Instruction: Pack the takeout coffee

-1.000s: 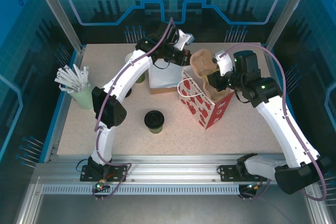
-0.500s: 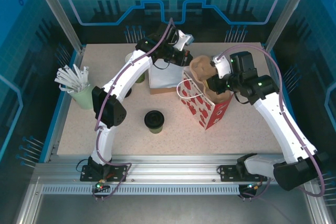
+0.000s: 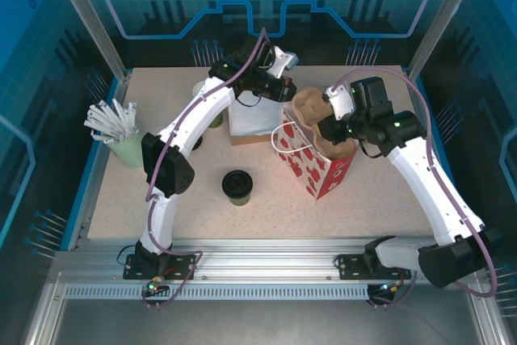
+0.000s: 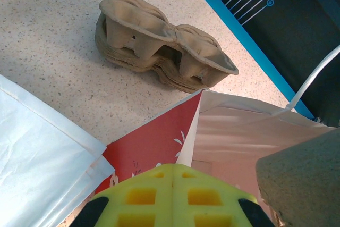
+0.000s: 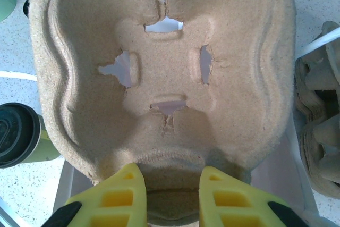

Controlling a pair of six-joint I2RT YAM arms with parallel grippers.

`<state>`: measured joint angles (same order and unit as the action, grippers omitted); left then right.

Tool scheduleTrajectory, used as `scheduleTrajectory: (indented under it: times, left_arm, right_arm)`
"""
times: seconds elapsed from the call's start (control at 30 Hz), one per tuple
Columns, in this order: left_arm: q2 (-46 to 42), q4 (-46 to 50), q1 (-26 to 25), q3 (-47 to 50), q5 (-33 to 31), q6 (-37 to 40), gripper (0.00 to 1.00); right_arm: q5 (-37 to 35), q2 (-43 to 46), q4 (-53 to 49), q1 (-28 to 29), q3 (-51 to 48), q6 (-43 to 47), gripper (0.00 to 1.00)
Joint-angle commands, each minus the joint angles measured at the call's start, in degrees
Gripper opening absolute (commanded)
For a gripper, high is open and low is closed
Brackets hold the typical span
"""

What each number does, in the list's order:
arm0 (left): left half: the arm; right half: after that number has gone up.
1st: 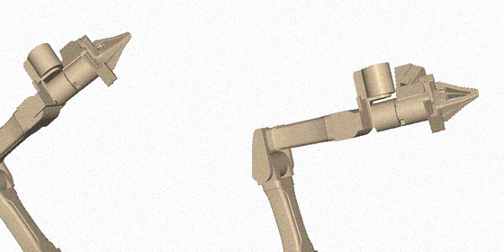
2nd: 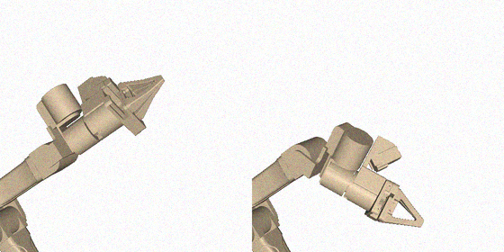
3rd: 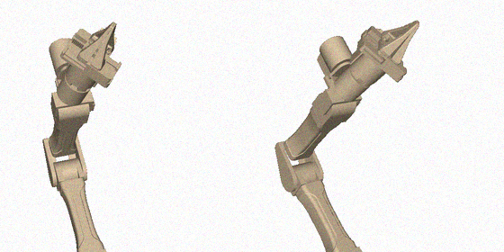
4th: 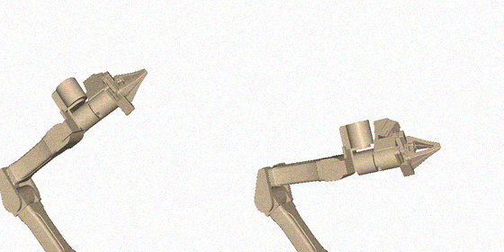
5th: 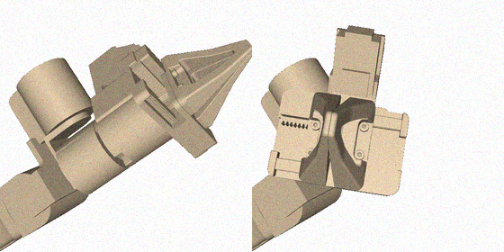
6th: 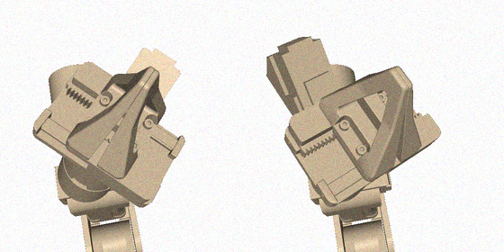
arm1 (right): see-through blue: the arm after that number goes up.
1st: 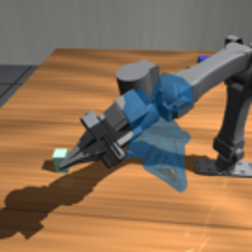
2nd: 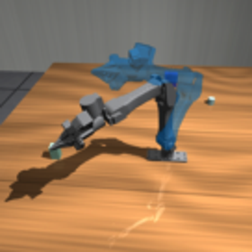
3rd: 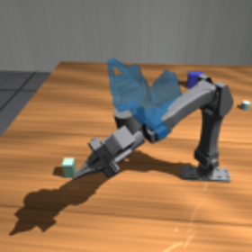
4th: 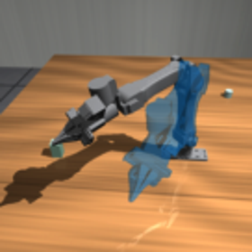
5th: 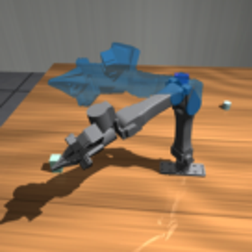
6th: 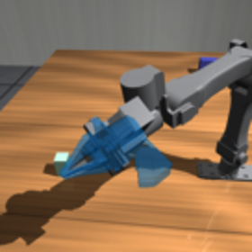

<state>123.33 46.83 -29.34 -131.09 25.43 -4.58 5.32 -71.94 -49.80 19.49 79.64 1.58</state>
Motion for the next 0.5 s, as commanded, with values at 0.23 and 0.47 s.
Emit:
scheduleTrajectory:
  times: [0.23,0.47]
  left_arm:
    - [-2.3,-1.4,1.0,1.0,1.2,0.6,0.00]
    - [-2.3,-2.2,1.0,1.4,1.5,0.5,0.00]
  right_arm:
    - [-1.9,-2.0,-5.0,1.3,2.4,1.5,0.20]
    - [-3.9,-2.9,-6.2,2.2,3.3,2.0,0.20]
